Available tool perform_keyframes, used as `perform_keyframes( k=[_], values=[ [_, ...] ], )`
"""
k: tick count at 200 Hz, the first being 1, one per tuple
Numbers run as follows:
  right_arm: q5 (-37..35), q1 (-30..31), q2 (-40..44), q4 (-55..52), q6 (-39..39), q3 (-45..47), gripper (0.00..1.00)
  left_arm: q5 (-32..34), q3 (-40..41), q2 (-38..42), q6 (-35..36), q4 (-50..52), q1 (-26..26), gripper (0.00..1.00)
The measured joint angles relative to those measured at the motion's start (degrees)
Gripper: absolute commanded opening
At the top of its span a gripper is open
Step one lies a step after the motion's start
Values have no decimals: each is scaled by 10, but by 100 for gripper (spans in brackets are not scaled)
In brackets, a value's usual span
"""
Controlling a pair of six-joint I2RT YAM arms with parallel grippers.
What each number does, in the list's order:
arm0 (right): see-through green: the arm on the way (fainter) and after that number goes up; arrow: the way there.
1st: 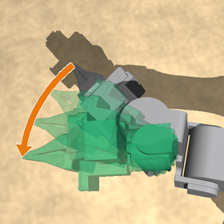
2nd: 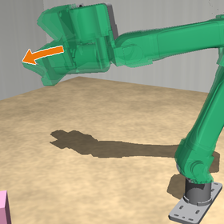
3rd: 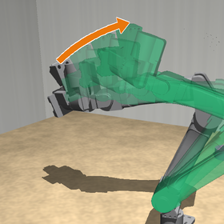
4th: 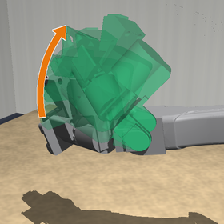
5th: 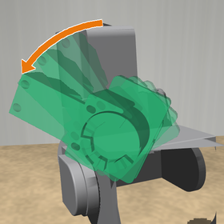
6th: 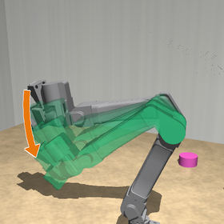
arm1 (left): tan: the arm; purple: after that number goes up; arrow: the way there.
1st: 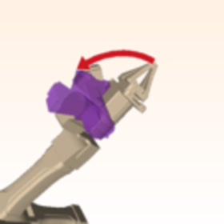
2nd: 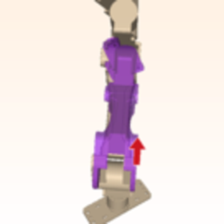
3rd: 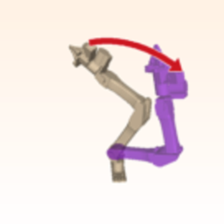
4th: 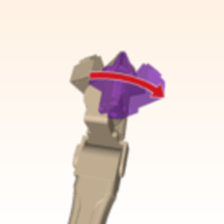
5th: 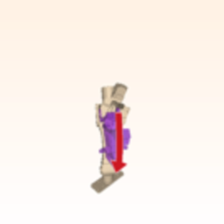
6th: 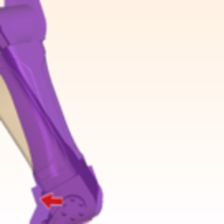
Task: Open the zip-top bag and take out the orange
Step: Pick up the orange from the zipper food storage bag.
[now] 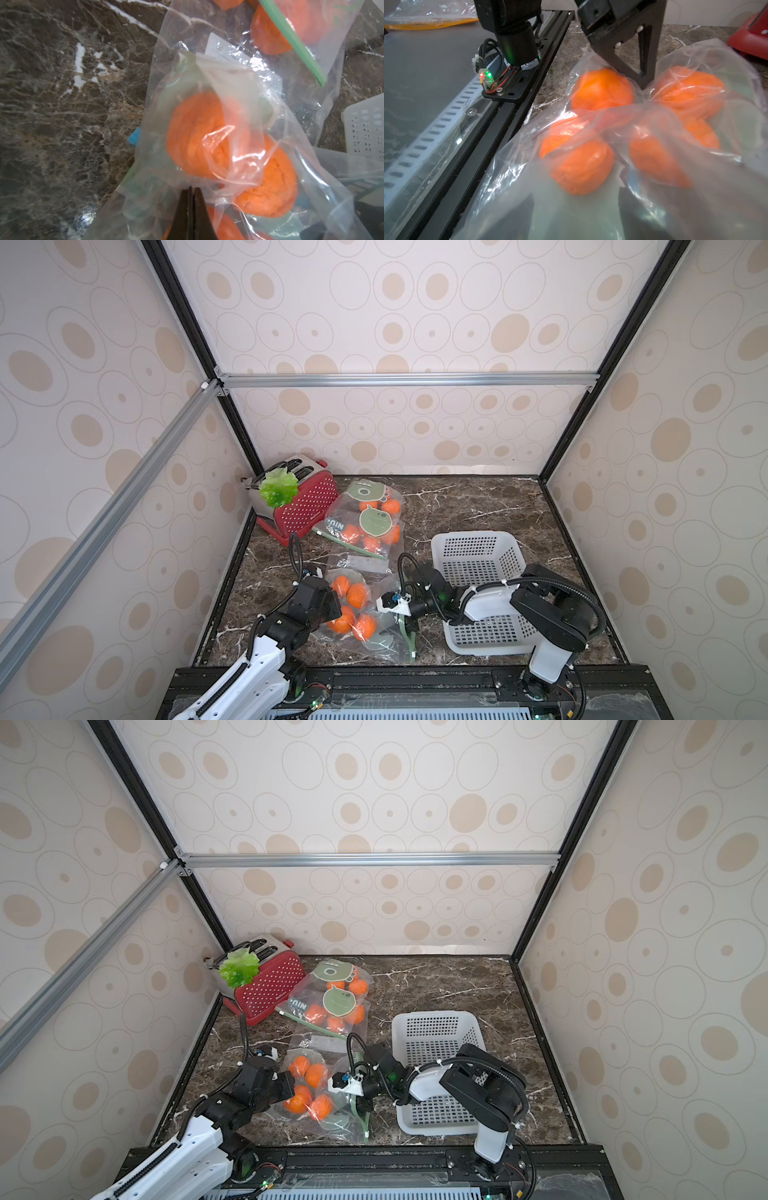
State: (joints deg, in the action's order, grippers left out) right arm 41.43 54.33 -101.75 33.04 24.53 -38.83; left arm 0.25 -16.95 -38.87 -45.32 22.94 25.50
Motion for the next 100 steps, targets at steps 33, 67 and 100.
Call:
perform_keyframes(
  k=[33,67,100],
  values=[
    [-8,10,-23,55,-24,-5,77,1,16,19,-9,-3,0,0],
    [-7,20,-46,73,-37,-21,78,1,28,19,-19,-23,0,0],
    [3,31,-58,49,-30,-37,78,-1,31,10,-21,-37,0,0]
  ],
)
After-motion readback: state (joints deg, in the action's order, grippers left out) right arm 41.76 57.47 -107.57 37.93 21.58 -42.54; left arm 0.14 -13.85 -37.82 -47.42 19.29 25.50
